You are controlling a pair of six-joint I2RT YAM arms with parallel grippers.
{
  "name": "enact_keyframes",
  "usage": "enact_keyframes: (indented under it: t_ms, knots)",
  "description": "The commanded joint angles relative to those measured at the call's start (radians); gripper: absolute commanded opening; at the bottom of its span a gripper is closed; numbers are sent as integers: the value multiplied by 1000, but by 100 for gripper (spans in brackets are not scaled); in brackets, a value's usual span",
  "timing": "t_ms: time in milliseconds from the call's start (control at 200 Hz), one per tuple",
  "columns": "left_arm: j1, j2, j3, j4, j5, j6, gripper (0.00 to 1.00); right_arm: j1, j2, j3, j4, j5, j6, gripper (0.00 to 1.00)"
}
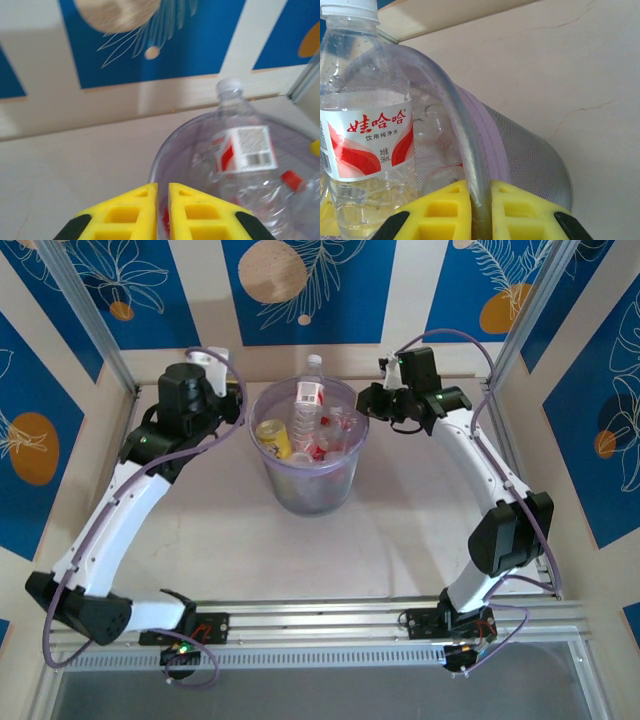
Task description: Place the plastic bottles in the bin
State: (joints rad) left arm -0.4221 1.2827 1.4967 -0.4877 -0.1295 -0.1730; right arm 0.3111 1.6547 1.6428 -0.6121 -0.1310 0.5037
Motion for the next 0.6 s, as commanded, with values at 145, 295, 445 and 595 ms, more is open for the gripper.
enact_keyframes:
  t_ms: [145,295,445,595]
  knots:
    - [108,-117,-243,-4,-65,-46,23,-21,-5,48,-72,23,-36,36]
    - [142,-175,-377,36,-111,-75,34,-86,-83,26,-68,36,-84,71]
    - [157,-229,-517,81,-209,-79,52,-199,-173,-73,-53,23,-118,99]
    - [182,-266,-692,206,-289,-72,84,-274,-255,-259,27,140,-183,99]
